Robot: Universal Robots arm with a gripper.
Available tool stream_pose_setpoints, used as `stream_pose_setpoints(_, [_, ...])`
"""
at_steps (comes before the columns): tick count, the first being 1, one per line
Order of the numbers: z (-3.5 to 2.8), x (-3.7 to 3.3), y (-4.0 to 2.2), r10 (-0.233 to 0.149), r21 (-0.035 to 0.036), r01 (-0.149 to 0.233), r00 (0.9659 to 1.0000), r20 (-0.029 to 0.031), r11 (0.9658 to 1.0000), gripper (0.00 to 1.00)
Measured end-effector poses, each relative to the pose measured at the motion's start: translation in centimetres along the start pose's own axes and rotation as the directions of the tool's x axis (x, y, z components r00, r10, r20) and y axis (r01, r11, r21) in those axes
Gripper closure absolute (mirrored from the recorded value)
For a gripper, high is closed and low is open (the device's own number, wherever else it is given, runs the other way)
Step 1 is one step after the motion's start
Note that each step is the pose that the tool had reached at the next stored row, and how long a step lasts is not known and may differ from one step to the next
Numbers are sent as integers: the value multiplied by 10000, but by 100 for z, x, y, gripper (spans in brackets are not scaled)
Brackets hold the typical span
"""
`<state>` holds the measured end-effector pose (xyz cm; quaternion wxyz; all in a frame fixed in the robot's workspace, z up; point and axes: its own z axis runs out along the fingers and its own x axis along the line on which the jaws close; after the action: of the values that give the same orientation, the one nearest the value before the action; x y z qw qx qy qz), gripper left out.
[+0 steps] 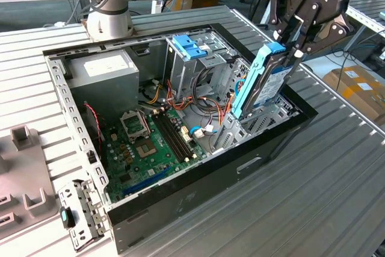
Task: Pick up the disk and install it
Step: 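Insert the disk into the insertion slot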
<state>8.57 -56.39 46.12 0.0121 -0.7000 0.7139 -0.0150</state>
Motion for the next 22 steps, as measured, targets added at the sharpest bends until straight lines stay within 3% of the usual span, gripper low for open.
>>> stream_pose_setpoints(7, [77, 0, 3, 0, 0, 0, 10000, 1, 10000, 65])
stream_pose_setpoints(13, [270, -1, 10, 0, 0, 0, 10000, 1, 10000, 65])
stream_pose_setpoints(22, [467, -2, 18, -1, 0, 1, 10000, -1, 10000, 65])
